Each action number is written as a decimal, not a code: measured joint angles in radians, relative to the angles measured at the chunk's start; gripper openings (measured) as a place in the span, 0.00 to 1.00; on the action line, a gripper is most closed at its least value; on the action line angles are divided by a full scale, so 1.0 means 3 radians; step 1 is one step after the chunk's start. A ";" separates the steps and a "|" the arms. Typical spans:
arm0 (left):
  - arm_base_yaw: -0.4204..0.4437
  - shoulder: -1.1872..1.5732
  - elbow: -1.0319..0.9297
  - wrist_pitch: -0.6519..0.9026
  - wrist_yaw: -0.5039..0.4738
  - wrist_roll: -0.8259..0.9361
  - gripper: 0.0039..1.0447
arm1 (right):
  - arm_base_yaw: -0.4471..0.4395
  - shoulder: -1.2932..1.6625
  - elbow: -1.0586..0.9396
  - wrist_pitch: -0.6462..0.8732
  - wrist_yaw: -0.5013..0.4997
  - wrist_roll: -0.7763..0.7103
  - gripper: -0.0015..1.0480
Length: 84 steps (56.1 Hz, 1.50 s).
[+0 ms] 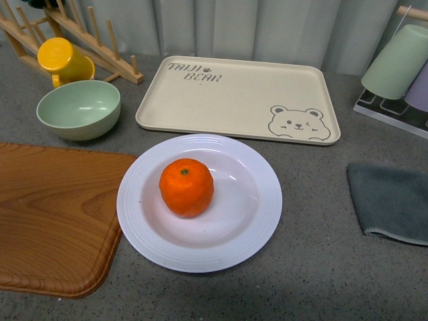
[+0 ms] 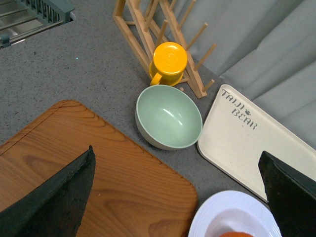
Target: Place orange and plate with both arms
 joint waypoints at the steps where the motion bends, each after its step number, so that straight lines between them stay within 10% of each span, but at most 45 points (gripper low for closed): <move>1: -0.0019 -0.0104 -0.0031 -0.0064 -0.0001 0.0004 0.94 | 0.0000 0.0000 0.0000 0.0000 0.0000 0.0001 0.91; 36: -0.0409 -0.2154 -0.0567 -0.1452 -0.0579 -0.0175 0.94 | 0.0000 0.0000 0.0000 0.0000 -0.0003 0.0000 0.91; 48: 0.0248 -0.2630 -0.0992 -0.0498 0.1013 0.1399 0.55 | 0.0000 0.0000 0.0000 0.0000 -0.0003 0.0000 0.91; 66: 0.0402 -0.2892 -0.1105 -0.0584 0.1069 0.1691 0.03 | 0.0000 0.0000 0.0000 0.0000 -0.0001 0.0000 0.91; 84: 0.0402 -0.3470 -0.1104 -0.1184 0.1071 0.1731 0.04 | 0.0000 0.0000 0.0000 -0.0001 -0.0001 0.0000 0.91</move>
